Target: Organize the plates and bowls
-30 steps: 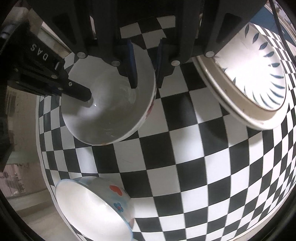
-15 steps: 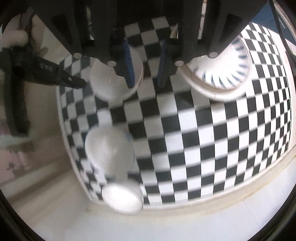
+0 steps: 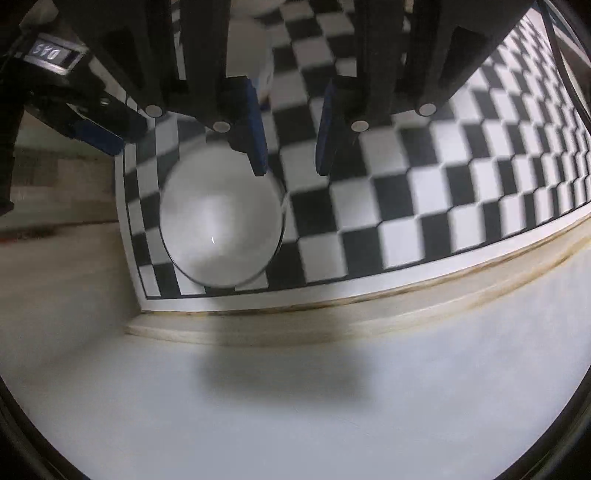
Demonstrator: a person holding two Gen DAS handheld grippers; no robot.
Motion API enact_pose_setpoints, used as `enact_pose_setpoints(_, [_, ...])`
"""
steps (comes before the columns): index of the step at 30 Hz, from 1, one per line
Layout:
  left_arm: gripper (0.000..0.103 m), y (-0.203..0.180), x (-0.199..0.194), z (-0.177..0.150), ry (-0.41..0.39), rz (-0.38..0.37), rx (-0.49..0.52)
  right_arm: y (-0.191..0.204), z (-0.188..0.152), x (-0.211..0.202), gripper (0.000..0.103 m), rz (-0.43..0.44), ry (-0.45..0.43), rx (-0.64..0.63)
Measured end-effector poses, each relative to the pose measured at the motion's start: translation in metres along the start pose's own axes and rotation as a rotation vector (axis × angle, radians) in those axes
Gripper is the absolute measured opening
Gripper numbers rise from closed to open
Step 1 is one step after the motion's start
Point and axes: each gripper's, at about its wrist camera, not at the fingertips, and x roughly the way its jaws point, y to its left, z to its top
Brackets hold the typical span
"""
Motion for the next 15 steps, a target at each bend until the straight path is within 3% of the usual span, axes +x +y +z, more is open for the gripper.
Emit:
enact_pose_setpoints(8, [0.024, -0.006, 0.051, 0.032, 0.095, 0.006, 0.051, -0.008, 0.048, 0.062, 0.057, -0.023, 0.085, 0.056])
enact_pose_setpoints(11, [0.011, -0.003, 0.057, 0.032, 0.098, 0.011, 0.055, -0.014, 0.051, 0.073, 0.022, -0.016, 0.097, 0.089])
enact_pose_setpoints(13, [0.011, -0.003, 0.055, 0.03, 0.088, 0.007, 0.054, -0.014, 0.051, 0.074, 0.013, 0.012, 0.095, 0.104])
enact_pose_setpoints(15, [0.011, -0.009, 0.052, 0.028, 0.068, 0.011, 0.06, -0.008, 0.051, 0.072, 0.012, -0.024, 0.091, 0.084])
